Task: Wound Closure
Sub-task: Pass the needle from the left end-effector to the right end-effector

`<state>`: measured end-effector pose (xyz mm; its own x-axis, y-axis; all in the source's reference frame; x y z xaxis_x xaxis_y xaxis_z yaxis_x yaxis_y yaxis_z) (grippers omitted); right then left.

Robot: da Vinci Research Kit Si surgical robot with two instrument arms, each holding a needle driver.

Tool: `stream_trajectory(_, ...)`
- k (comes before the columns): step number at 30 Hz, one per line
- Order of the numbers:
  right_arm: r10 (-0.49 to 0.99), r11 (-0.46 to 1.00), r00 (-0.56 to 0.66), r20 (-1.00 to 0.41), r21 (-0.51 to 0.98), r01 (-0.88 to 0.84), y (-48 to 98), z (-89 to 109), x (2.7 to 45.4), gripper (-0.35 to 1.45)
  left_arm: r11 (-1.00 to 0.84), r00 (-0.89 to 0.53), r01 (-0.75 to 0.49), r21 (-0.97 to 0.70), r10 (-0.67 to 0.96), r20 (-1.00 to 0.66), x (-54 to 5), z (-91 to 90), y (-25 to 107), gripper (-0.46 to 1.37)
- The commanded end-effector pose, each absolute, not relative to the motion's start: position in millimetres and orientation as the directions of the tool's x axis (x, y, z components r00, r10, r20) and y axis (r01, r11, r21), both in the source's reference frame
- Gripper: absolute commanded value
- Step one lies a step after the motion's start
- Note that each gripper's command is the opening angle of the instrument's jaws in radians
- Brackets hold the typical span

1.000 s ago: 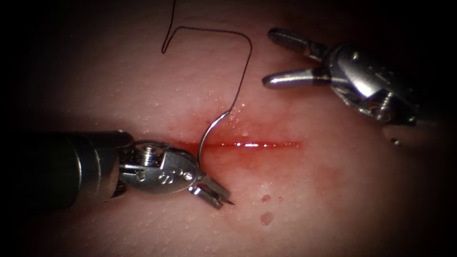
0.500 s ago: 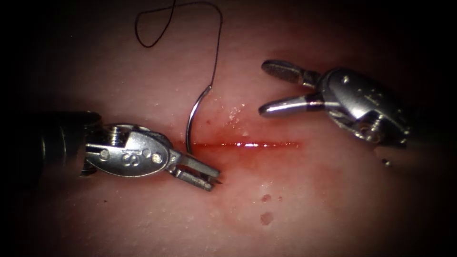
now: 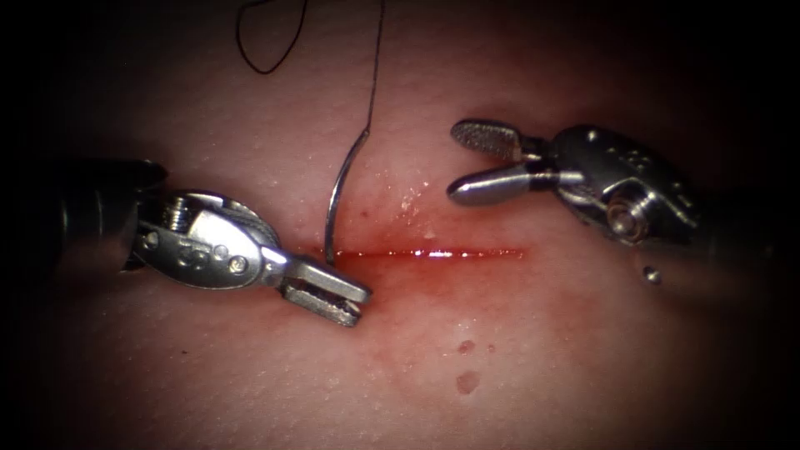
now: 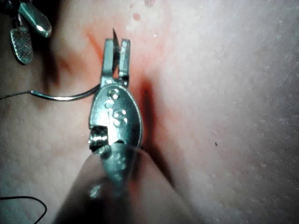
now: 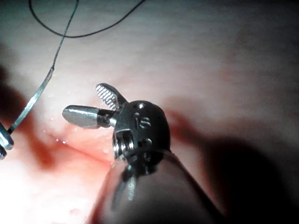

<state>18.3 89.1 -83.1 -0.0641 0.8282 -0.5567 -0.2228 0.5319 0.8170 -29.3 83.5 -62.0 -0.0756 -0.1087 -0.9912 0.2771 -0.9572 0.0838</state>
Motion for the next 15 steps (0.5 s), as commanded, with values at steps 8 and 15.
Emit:
stream_trajectory(8,0.864,0.443,-0.165,-0.475,0.874,-0.198,89.3,-82.9,19.1,0.99,-0.969,0.022,0.205,0.135,-0.133,-0.991,-29.7,-62.3,83.6,-0.35)
stream_trajectory(15,0.880,0.399,-0.195,-0.432,0.897,-0.188,89.1,-82.8,19.7,0.99,-0.972,0.080,0.167,0.166,-0.154,-0.985,-30.1,-62.5,83.6,-0.35)
